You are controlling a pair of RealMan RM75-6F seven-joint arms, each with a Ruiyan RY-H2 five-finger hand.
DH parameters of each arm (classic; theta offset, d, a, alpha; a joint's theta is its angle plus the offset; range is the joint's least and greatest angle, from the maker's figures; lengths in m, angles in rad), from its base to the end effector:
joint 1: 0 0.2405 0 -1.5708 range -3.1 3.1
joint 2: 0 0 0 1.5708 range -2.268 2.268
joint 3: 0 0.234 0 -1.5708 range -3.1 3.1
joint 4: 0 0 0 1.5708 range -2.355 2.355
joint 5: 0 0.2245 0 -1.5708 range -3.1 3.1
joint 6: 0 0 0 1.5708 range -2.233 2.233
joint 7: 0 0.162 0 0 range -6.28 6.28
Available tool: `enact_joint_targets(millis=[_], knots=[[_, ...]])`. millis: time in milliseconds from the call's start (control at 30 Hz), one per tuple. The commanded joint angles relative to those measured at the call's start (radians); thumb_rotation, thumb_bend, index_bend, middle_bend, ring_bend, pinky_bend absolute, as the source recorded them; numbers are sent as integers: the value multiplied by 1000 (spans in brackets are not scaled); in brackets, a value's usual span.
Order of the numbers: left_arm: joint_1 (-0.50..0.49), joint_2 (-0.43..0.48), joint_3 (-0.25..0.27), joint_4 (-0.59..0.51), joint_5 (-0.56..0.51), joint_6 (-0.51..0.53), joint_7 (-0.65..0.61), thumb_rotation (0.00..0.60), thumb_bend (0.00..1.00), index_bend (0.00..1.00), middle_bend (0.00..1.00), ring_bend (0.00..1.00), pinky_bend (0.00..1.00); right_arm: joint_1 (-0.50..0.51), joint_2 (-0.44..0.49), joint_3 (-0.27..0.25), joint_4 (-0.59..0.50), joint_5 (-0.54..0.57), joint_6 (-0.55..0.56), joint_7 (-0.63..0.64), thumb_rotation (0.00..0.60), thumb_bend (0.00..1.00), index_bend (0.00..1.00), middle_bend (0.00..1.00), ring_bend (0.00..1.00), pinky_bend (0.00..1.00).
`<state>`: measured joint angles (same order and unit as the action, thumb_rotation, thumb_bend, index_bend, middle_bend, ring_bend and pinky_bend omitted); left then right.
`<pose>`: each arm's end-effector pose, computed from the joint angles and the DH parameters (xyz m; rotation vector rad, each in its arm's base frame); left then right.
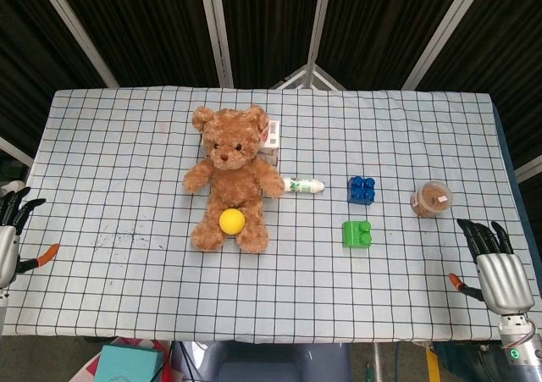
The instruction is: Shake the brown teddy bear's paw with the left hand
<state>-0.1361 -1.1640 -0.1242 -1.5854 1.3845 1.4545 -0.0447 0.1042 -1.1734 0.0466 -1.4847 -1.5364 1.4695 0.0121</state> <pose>-0.2985 0.2297 0.1394 -1.2627 -0.9433 -0.9737 -0.3100 -0.2054 0.1275 1.4464 -0.8440 0.8804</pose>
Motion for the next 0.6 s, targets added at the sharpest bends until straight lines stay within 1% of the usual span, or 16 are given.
enact_joint_targets(millis=[33,400,600], knots=[[-1,0,-1,3,-4,-4,0,600,309,190,49,0,0,1,1,2,-2,-1,1,-3,600,209,8,137,128,49],[0,3,3,-2,4,-2,-2,600,309,189,49,0,0,0,-1,1,0,3,-3,-4,600,209,8,137,128,49],[-11,-1,2,3,-10,-32,-7,600,304,178,45,0,0,0,0,-1,3,6,-8,0,600,208,9,136,128,49]])
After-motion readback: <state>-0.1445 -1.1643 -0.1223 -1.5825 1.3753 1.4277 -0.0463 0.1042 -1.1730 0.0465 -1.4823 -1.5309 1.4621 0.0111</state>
